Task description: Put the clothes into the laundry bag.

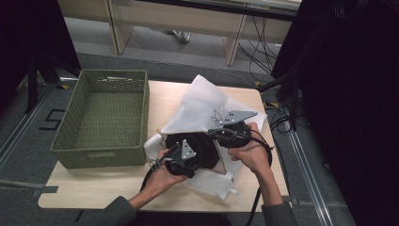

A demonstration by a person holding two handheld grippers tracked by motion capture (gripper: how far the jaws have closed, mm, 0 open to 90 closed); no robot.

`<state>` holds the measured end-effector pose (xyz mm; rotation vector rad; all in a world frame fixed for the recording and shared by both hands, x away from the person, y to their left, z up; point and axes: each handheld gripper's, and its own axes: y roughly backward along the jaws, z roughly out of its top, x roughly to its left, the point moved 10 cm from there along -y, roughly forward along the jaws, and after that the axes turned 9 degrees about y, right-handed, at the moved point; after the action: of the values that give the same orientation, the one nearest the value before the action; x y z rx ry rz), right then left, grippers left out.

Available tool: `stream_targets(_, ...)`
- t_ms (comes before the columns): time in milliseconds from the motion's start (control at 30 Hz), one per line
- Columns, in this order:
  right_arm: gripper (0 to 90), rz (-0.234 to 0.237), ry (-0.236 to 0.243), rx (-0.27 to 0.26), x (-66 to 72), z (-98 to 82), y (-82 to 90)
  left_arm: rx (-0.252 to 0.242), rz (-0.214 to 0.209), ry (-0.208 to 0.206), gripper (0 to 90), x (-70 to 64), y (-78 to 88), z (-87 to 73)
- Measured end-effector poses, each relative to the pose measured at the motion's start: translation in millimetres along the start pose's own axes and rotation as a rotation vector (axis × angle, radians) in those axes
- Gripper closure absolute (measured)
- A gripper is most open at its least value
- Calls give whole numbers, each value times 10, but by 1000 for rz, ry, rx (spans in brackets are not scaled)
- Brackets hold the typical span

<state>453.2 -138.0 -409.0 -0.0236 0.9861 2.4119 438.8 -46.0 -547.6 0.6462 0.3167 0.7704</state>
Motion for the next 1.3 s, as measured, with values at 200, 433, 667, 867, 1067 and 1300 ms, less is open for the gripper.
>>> stream_targets(200, 875, -8, -3, 1, -10, -2, 5, 34, 20, 9, 303, 210, 143, -220)
stream_targets(433, 875, 0, 0, 1, -1, 0, -2, 84, -51, 11, 503, 102, -52, -300)
stream_targets(667, 875, 3, -9, 8, 13, -2, 0, 55, -19, 2, 845, 28, -357, 17)
stream_targets(867, 875, -4, -25, -2, -11, -1, 16, -12, 42, -48, 862, 157, -610, 327)
stream_targets(1067, 875, -10, -24, -13, -43, -4, 35, -11, 2, -38, 780, 126, -567, 290)
stream_targets(1300, 875, -17, -29, -6, -51, -7, 47, 15, -55, 76, 493, 64, -215, 110)
